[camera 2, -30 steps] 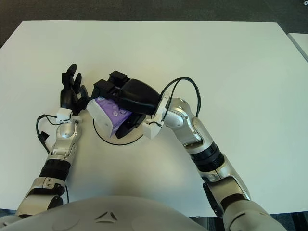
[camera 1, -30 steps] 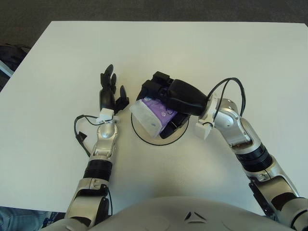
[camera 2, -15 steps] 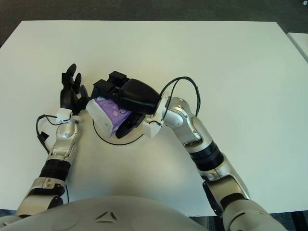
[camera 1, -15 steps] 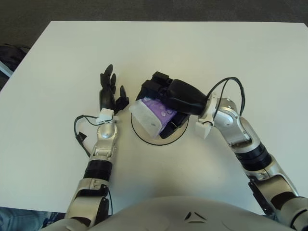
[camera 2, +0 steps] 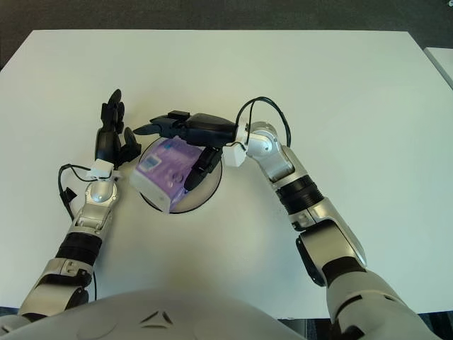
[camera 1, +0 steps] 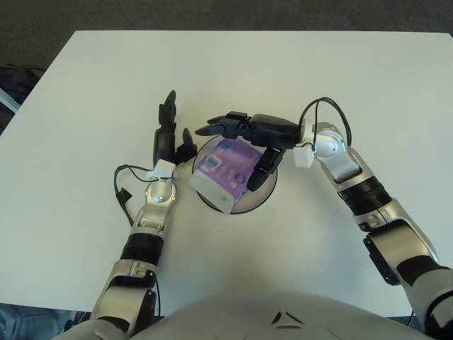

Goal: Put the tissue paper into the plate.

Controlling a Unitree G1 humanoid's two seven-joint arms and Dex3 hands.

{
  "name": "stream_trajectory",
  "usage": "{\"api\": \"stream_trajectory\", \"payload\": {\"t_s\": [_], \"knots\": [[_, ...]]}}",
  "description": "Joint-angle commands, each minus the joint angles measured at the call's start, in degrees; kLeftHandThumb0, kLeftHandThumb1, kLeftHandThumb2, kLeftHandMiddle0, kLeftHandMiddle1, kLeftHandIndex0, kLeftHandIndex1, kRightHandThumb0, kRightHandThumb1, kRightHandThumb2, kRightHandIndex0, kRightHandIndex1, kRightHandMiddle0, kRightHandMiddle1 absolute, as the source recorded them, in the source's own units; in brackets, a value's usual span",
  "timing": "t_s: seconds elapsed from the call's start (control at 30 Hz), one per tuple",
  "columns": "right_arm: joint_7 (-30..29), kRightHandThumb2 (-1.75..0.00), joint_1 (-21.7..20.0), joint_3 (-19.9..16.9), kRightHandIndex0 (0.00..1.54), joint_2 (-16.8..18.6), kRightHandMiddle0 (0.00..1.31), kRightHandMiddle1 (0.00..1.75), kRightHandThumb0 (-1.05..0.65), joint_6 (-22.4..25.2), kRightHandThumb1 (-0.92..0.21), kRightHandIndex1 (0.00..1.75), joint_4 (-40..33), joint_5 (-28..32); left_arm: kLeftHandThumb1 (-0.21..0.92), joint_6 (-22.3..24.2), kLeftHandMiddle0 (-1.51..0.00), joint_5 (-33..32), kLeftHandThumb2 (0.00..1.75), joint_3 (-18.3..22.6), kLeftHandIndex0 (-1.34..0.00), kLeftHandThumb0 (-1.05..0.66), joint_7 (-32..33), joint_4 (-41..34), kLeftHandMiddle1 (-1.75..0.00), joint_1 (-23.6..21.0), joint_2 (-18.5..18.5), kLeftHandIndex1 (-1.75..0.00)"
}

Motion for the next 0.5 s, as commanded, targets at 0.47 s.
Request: {"api": "stream_trajectory", "payload": {"t_s": [0.47], "knots": [[5.4, -0.1, -3.0, -0.3, 0.0, 1.4, 0.0, 0.0, -1.05, -7.3, -0.92, 0.0, 5.8, 5.4, 0.92, -8.0, -0.21, 0.8, 1.07, -1.8, 0.0, -0.69, -2.5, 16.3, -0.01, 9.9, -0.5, -0.45]]}}
